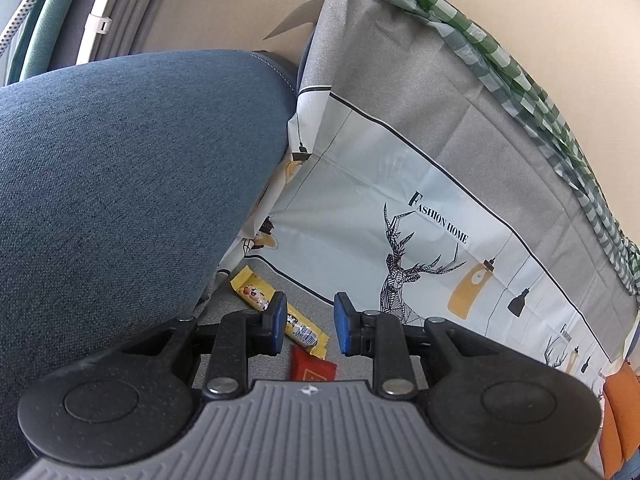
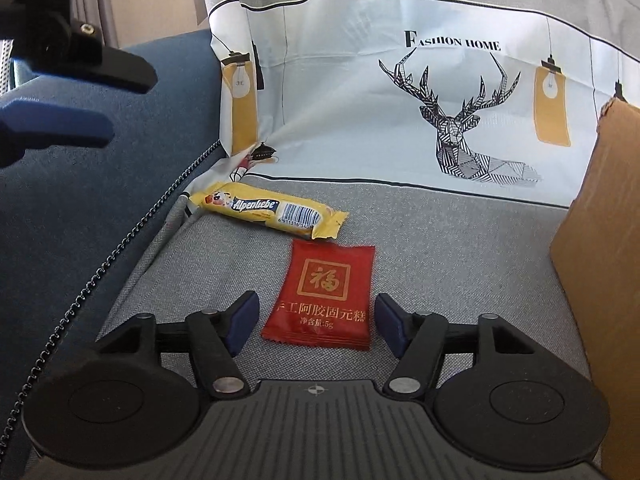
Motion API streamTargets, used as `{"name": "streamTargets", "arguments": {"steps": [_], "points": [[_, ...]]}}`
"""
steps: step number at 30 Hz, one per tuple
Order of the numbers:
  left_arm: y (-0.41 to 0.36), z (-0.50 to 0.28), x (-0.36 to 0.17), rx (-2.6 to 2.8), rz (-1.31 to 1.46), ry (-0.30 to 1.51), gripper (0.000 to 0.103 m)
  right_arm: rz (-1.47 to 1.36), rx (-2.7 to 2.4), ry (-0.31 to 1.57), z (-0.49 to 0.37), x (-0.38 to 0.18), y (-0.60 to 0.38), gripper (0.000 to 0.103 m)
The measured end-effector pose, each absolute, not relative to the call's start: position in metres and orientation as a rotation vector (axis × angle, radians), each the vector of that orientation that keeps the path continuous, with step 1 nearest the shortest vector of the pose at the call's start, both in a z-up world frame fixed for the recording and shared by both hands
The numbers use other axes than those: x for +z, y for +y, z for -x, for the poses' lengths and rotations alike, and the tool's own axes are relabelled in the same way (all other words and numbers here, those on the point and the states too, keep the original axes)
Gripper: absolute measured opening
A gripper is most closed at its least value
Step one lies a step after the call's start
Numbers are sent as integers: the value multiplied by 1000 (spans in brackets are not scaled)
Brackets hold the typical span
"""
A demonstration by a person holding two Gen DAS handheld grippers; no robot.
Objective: Organize snacks
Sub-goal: 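Move both tools from the box toward the red packet and yellow bar, then lower the right tool over the red packet and close on it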
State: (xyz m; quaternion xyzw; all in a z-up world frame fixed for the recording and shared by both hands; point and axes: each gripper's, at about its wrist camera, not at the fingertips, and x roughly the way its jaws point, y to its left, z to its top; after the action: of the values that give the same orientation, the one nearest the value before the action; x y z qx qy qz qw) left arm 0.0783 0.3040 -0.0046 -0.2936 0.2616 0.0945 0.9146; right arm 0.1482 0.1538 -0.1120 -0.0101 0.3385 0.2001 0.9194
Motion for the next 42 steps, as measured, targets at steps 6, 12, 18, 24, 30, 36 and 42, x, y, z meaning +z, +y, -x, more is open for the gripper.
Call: {"name": "streamTargets", "arguments": {"steps": [6,12,18,24,30,36,42], "points": [[303,-79,-3,192,617,529,28,22,398,666,-144,-106,144,14],[301,-77,-2,199,627,524,28,46,406,691,-134,-95,127,0],[310,-66,-1,223,664,506,28,-28,422,735,-131,-92,113,22],[314,-66,0,227,682,498,28,-70,446,694,-140,-96,136,58],[309,-73,4,207,654,492,28,-88,368,698,-165,-112,160,68],[305,-79,4,189,667,495,28,52,373,647,-155,-114,174,44],[305,-79,4,184,683,497,28,42,378,641,-140,-106,143,21]]}}
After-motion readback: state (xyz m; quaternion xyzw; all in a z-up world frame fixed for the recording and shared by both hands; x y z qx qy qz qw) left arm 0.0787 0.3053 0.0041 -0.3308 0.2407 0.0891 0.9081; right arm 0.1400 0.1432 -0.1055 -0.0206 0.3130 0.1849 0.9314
